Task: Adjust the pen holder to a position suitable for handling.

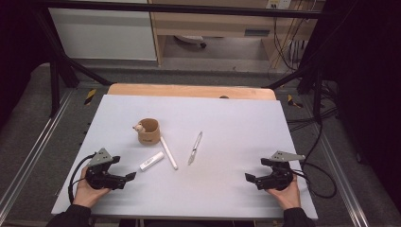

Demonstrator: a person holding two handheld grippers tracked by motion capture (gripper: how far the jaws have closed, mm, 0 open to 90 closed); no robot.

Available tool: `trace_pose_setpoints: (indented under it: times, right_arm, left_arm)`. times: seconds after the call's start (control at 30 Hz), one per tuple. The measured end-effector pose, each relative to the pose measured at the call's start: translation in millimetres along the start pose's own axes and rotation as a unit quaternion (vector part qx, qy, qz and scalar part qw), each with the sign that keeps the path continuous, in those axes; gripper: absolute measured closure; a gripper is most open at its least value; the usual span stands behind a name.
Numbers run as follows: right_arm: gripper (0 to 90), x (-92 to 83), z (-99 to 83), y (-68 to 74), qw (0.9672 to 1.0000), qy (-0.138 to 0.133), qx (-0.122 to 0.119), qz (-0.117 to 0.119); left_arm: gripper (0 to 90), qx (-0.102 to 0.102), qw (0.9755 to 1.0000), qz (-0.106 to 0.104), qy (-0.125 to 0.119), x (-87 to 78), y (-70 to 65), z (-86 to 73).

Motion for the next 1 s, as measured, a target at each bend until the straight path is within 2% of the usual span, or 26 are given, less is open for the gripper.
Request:
trace_pose_setpoints:
  times: [0.43,0.5,0.57,0.7,1.0]
  right_arm:
    - [0.5,0.0,-0.7,0.6,1.0000,0.002,-0.001,0.000]
    - [0.5,0.4,-0.9,0.6,1.0000,0.003,-0.002,0.000]
    - [0.5,0.7,-1.0,0.4,1.0000,0.004,-0.003,-0.001]
    - [0.5,0.7,-1.0,0.6,1.0000,0.003,-0.002,-0.001]
    - [0.5,1.0,-1.3,0.8,1.0000,0.005,0.000,-0.002]
  left_arm:
    - [5.2,0.000,1.0000,-0.003,0.000,-0.7,-1.6,5.5]
    - [5.1,0.005,1.0000,0.001,0.004,-1.0,-1.8,7.4]
    - [5.6,0.003,0.9998,0.016,0.007,-0.7,-1.1,10.8]
    - [5.8,-0.007,0.9998,0.014,0.007,-0.6,-3.1,13.9]
    - [6.9,-0.002,0.9998,0.019,0.007,-4.1,1.7,22.9]
Point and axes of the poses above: each handheld gripper's, and its own axes: x roughly forward along the jaws, z roughly out of its top, y roughly to its left, the point moved 10 cm from there along x, roughly forward along the jaws, and after that the axes turned 7 degrees about x, right-handed, at the moved point
